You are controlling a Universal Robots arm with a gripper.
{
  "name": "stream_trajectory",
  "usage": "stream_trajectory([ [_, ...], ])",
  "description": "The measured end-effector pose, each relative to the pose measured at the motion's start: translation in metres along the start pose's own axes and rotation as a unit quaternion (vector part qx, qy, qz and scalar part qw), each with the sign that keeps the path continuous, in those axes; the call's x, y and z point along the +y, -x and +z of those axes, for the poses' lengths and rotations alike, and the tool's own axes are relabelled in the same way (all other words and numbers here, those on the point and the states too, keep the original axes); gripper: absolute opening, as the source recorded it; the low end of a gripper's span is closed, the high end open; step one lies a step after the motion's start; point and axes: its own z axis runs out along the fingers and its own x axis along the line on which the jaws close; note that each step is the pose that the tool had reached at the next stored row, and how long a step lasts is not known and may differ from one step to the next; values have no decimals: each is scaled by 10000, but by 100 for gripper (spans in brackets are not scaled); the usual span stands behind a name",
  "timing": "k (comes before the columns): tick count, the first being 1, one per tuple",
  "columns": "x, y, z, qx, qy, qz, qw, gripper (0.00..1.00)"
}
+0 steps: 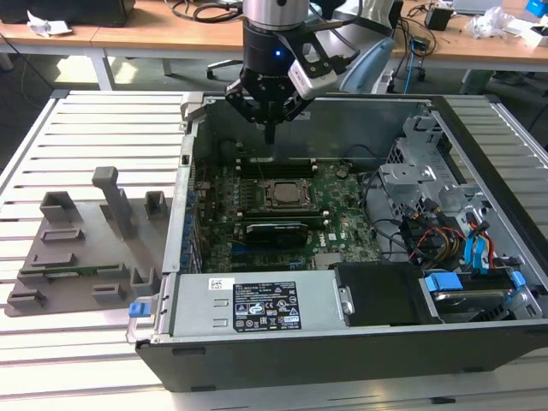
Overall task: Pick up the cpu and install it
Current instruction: 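Install the first cpu locking lever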
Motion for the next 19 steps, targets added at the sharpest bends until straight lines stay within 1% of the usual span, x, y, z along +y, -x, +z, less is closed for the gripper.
stream_trajectory([
  [9, 2, -33, 16, 0, 0, 0, 10000, 11],
  [14, 2, -48, 67, 0, 0, -1, 10000, 11],
  [19, 3, -55, 98, 0, 0, -1, 10000, 11],
])
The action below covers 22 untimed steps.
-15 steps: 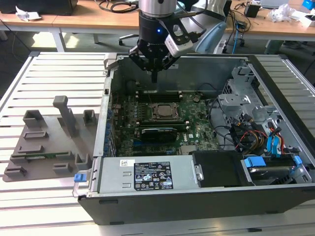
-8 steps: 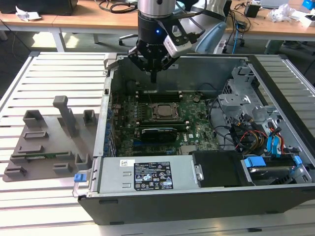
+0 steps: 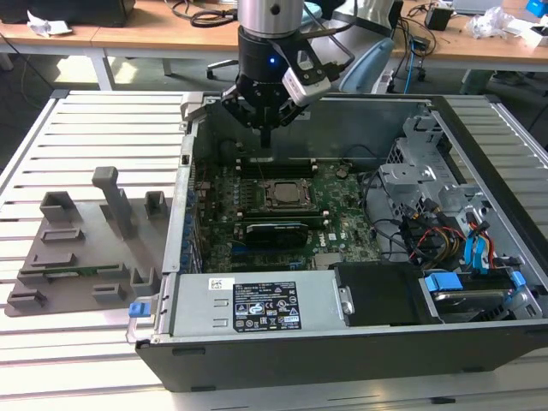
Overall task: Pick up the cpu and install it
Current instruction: 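Install the first cpu locking lever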
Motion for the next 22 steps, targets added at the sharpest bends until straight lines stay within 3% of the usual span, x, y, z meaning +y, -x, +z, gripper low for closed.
stream_trajectory([
  [5, 2, -15, 50, 0, -1, 1, 10000, 11],
  [8, 10, -50, 63, 0, 0, 1, 10000, 11],
  [12, 43, -109, 133, 0, -1, 1, 10000, 11],
  [15, 94, -148, 190, 0, 0, 0, 10000, 11],
  [17, 163, -174, 233, 0, 0, 1, 10000, 11],
  [22, 267, -212, 293, 0, 0, 1, 10000, 11],
])
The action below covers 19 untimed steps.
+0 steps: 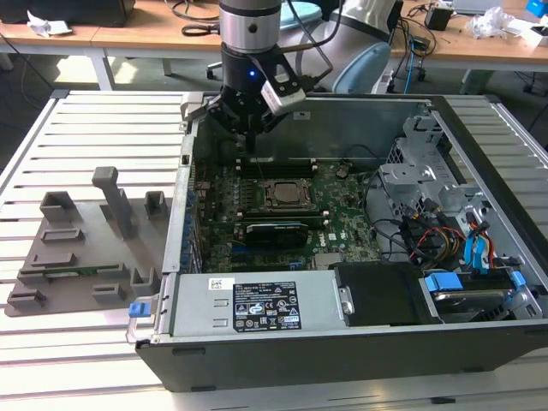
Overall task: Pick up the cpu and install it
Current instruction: 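Install the first cpu locking lever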
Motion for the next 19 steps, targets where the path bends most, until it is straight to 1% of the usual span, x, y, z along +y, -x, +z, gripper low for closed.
stream_trajectory([
  [3, 51, -18, 44, 0, 0, 0, 10000, 11],
  [6, 93, -30, 116, 0, 0, 0, 10000, 11],
  [9, 101, -32, 159, 0, 0, 0, 10000, 11],
  [11, 101, -24, 161, 1, 0, -1, 10000, 11],
  [14, 98, 12, 165, 1, -1, -6, 10000, 11],
  [18, 93, 116, 173, 2, 0, -43, 10000, 11],
  [19, 92, 133, 174, 2, 0, -49, 10000, 11],
])
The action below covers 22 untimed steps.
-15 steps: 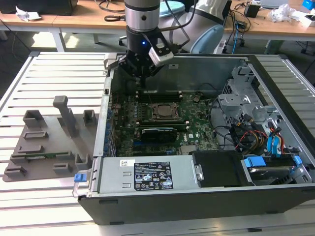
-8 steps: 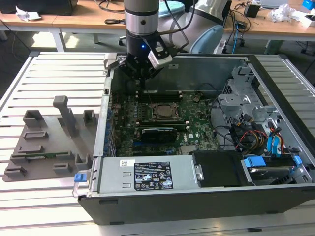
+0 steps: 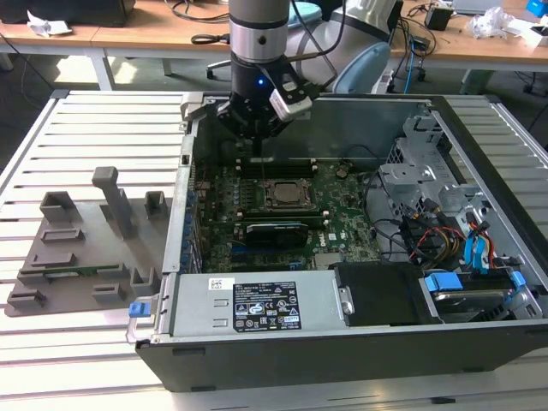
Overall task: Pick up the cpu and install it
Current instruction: 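Install the first cpu locking lever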
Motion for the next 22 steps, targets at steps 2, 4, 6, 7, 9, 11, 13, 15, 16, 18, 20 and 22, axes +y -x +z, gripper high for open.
stream_trajectory([
  [2, -2, 27, 1, 0, 0, -3, 10000, 11],
  [4, -4, 72, 1, 0, 0, -3, 10000, 11],
  [6, -7, 112, 1, 0, -1, -3, 10000, 11],
  [7, -8, 122, 1, 1, -1, -3, 10000, 11],
  [9, -11, 168, 2, 2, -1, -4, 10000, 11],
  [11, -12, 193, 2, 2, -1, -4, 10000, 11],
  [13, -14, 230, 2, 3, -1, -3, 10000, 11],
  [15, -17, 274, 3, 4, 0, -4, 10000, 11],
  [16, -18, 279, 3, 4, 0, -3, 10000, 11],
  [18, -17, 279, 3, 4, 0, -3, 10000, 11],
  [20, -18, 280, 3, 4, 0, -3, 10000, 11],
  [22, -18, 280, 3, 4, 0, -3, 10000, 11],
])
